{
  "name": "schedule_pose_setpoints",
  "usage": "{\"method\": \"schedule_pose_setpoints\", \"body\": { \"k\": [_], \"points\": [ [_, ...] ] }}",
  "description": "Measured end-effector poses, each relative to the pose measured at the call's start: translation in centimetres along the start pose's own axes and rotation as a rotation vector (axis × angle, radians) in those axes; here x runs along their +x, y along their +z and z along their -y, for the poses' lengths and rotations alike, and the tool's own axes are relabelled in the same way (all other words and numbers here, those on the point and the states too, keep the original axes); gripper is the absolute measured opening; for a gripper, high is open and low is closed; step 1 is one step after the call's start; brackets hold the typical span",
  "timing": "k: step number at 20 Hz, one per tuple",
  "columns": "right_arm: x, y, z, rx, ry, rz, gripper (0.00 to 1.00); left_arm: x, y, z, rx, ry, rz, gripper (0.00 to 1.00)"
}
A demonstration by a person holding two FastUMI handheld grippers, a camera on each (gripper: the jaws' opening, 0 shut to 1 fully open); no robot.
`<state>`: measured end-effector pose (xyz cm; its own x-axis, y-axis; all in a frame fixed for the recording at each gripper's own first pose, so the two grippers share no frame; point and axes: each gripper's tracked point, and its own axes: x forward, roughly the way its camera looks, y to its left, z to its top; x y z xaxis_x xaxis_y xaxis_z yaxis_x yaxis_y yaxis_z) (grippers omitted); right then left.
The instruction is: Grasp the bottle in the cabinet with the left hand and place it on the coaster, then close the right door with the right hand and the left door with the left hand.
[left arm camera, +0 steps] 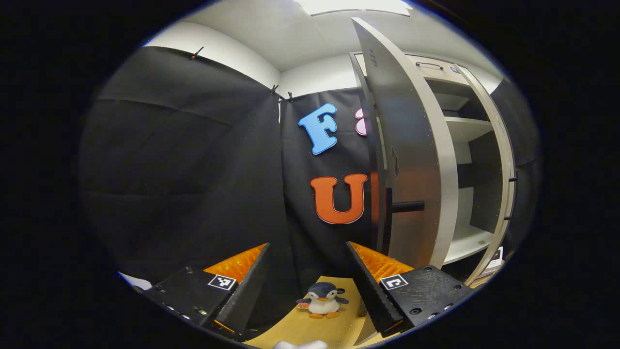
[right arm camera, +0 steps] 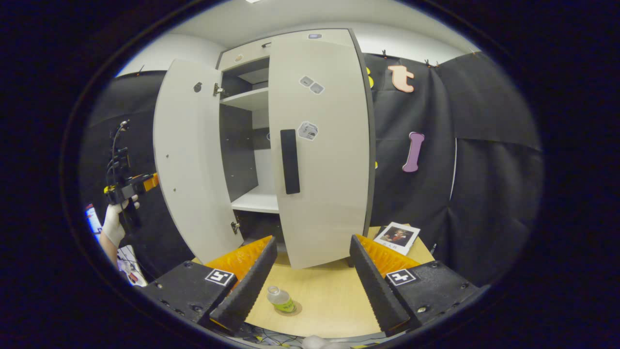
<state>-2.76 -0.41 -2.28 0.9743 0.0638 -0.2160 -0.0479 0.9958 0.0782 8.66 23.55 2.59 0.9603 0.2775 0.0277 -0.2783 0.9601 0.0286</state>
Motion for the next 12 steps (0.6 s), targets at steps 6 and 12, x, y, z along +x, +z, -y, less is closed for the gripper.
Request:
{"method": "schedule_pose_setpoints", "body": {
  "k": [6,12],
  "points": [
    [1.0,-0.1,0.3,-0.005,0.028,-0.01,0.99,-0.4,0.4,1.6,0.017,-0.014,0.016,0.9],
    [1.5,1.1,0.9,-0.022,0.026,0.005,0.99,-1.5,0.7,5.7,0.008,-0.097,0.015,0.9]
  ]
}}
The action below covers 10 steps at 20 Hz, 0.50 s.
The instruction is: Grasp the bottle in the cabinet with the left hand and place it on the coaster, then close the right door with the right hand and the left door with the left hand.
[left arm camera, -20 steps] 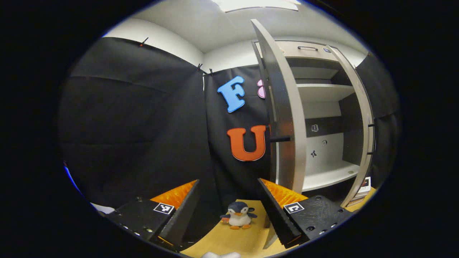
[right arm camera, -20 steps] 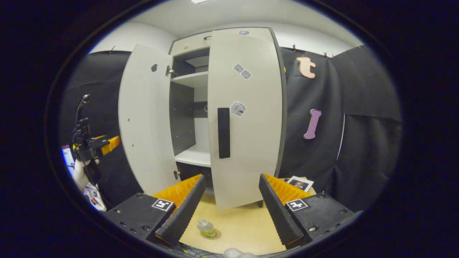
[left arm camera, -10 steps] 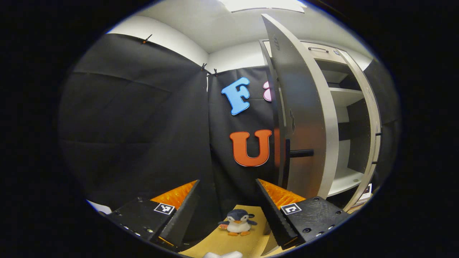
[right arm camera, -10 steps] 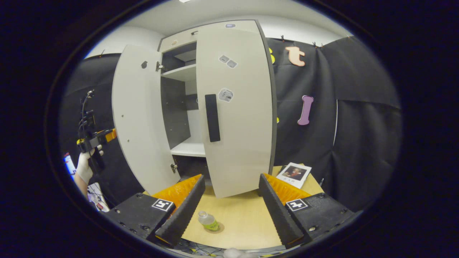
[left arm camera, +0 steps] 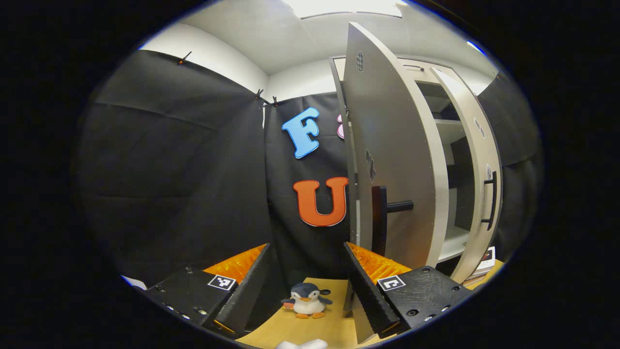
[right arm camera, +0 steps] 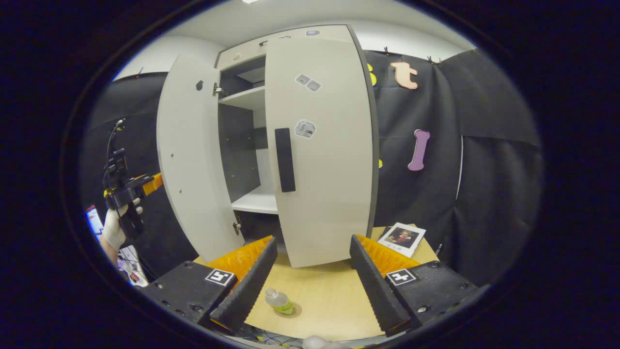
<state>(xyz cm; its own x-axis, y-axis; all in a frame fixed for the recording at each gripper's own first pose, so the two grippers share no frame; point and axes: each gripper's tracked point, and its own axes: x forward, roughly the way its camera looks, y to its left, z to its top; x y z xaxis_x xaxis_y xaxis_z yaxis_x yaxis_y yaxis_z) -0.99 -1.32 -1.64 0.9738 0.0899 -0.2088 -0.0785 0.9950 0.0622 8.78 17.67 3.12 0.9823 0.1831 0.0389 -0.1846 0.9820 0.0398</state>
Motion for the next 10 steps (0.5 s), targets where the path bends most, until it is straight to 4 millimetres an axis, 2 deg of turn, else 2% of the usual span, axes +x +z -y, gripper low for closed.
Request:
{"method": "schedule_pose_setpoints", "body": {
  "k": [5,6,7,8,10],
  "points": [
    [-0.1,-0.2,0.3,-0.01,-0.012,-0.004,0.99,-0.1,0.2,4.4,-0.015,-0.09,0.011,0.9],
    [-0.2,-0.1,0.4,-0.011,-0.016,-0.003,0.99,0.0,0.2,5.7,-0.02,-0.123,0.01,0.84],
    [-0.3,-0.1,0.4,-0.012,-0.018,0.0,0.99,0.3,0.1,6.8,-0.024,-0.155,0.002,0.85],
    [-0.4,0.1,0.4,-0.014,-0.022,0.003,0.99,0.5,-0.1,8.0,-0.027,-0.181,-0.009,0.91],
    [-0.5,0.2,0.6,-0.016,-0.032,0.008,0.99,0.6,-0.7,9.2,-0.018,-0.191,-0.037,0.93]
  ]
}}
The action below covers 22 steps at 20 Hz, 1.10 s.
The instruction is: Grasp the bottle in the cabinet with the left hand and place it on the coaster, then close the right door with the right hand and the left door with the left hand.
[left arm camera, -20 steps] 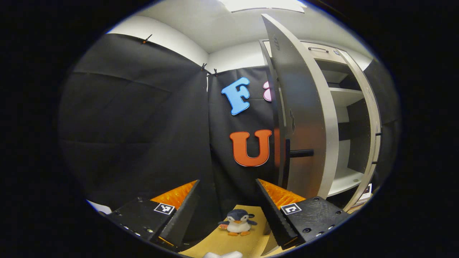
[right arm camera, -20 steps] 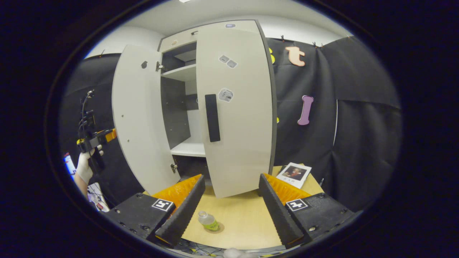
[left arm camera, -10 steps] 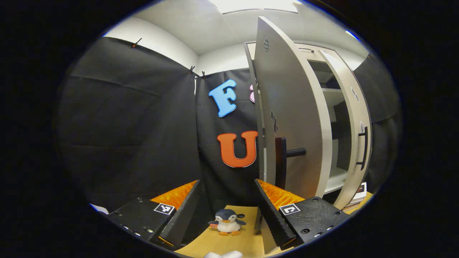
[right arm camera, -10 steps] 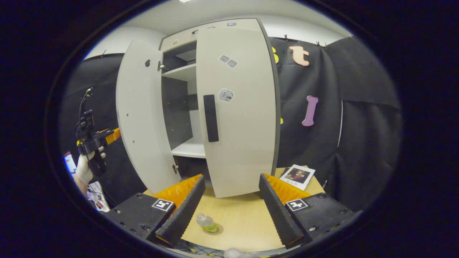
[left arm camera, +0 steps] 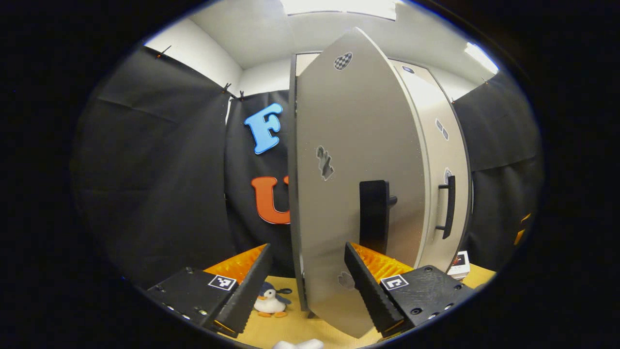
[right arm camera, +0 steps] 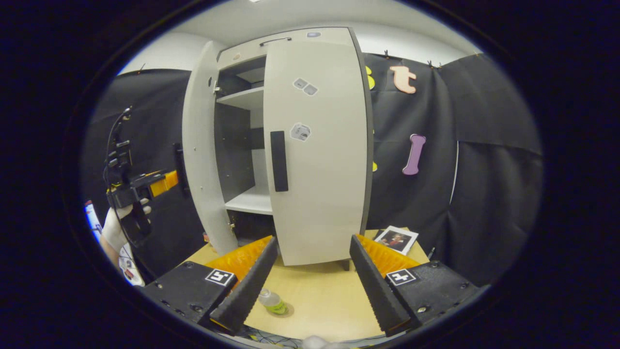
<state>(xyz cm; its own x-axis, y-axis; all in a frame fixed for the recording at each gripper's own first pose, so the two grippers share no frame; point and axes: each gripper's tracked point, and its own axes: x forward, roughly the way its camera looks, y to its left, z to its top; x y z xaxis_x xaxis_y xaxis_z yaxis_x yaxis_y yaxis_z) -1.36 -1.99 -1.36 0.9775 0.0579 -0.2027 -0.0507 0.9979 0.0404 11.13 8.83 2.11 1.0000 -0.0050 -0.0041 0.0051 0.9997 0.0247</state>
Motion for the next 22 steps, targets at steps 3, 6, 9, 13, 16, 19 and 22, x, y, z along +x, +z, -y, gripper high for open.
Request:
{"method": "schedule_pose_setpoints", "body": {
  "k": [3,6,9,13,16,19,22],
  "points": [
    [-0.1,0.5,0.0,0.005,-0.011,0.016,0.99,-0.5,-0.3,1.2,-0.002,-0.016,0.004,0.95],
    [-0.1,1.0,-0.2,0.006,-0.02,0.04,0.99,-1.4,-1.3,1.8,-0.011,-0.033,-0.023,0.96],
    [-0.2,1.6,-0.5,0.003,-0.028,0.061,0.99,-3.2,-1.8,2.7,-0.028,-0.045,-0.046,0.96],
    [0.0,2.7,-0.8,0.008,-0.043,0.097,0.99,-6.1,-2.1,3.0,-0.037,-0.058,-0.049,0.95],
    [0.1,2.6,-1.2,-0.001,-0.045,0.098,0.99,-8.4,-2.1,2.6,-0.031,-0.039,-0.049,0.96],
    [-0.1,2.5,-1.5,0.0,-0.06,0.118,0.99,-10.6,-1.8,2.2,-0.053,-0.008,-0.031,0.96],
    [0.0,1.8,-1.5,-0.006,-0.071,0.111,0.99,-11.6,-2.5,2.9,-0.056,-0.009,-0.035,0.96]
  ]
}}
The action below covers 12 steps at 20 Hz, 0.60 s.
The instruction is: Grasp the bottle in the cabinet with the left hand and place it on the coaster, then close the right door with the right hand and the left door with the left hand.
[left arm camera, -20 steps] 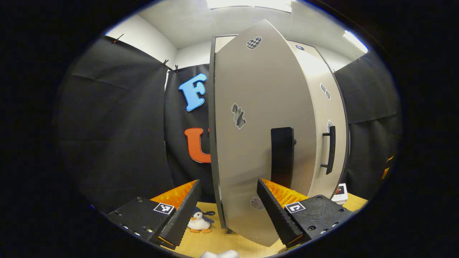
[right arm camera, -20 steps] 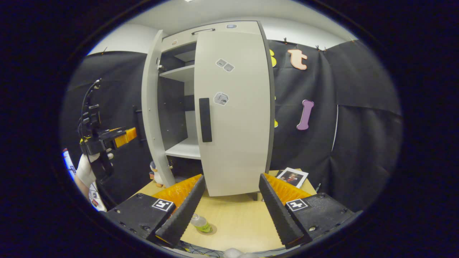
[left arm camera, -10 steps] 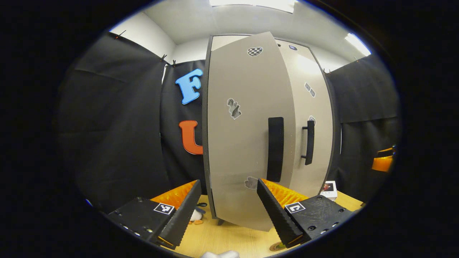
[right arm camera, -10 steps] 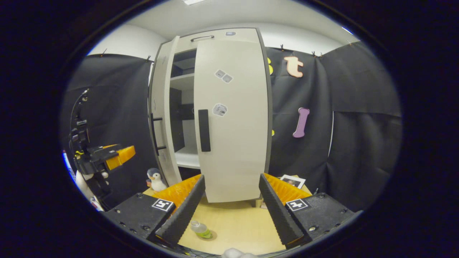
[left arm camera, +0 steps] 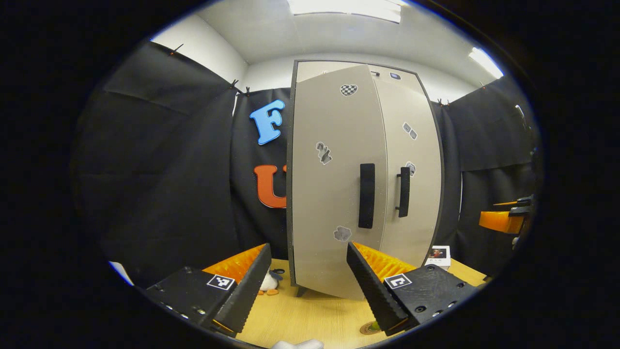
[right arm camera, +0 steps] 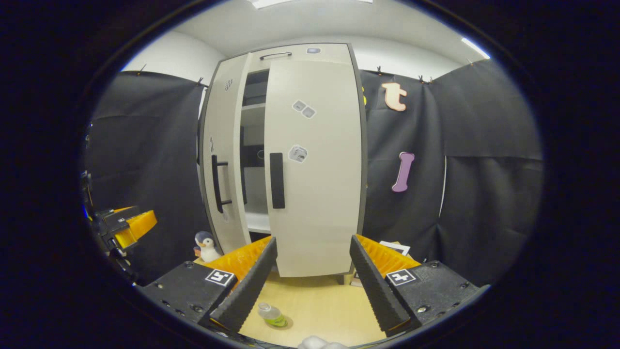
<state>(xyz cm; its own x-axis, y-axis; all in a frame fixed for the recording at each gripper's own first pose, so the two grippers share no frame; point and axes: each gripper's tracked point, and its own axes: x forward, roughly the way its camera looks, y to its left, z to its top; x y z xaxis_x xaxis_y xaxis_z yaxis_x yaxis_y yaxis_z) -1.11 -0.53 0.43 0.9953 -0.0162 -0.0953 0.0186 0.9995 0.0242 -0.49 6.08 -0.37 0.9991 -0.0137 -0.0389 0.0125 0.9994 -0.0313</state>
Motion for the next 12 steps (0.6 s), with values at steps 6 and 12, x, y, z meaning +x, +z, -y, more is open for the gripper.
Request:
{"method": "schedule_pose_setpoints", "body": {
  "k": [6,12],
  "points": [
    [-0.1,-0.7,-0.6,0.001,0.006,-0.007,1.0,-1.0,-0.7,1.7,0.024,-0.015,-0.006,0.96],
    [-0.4,-0.5,-0.9,-0.01,0.013,0.003,0.99,-0.8,-0.4,2.2,0.025,-0.021,-0.006,0.96]
  ]
}}
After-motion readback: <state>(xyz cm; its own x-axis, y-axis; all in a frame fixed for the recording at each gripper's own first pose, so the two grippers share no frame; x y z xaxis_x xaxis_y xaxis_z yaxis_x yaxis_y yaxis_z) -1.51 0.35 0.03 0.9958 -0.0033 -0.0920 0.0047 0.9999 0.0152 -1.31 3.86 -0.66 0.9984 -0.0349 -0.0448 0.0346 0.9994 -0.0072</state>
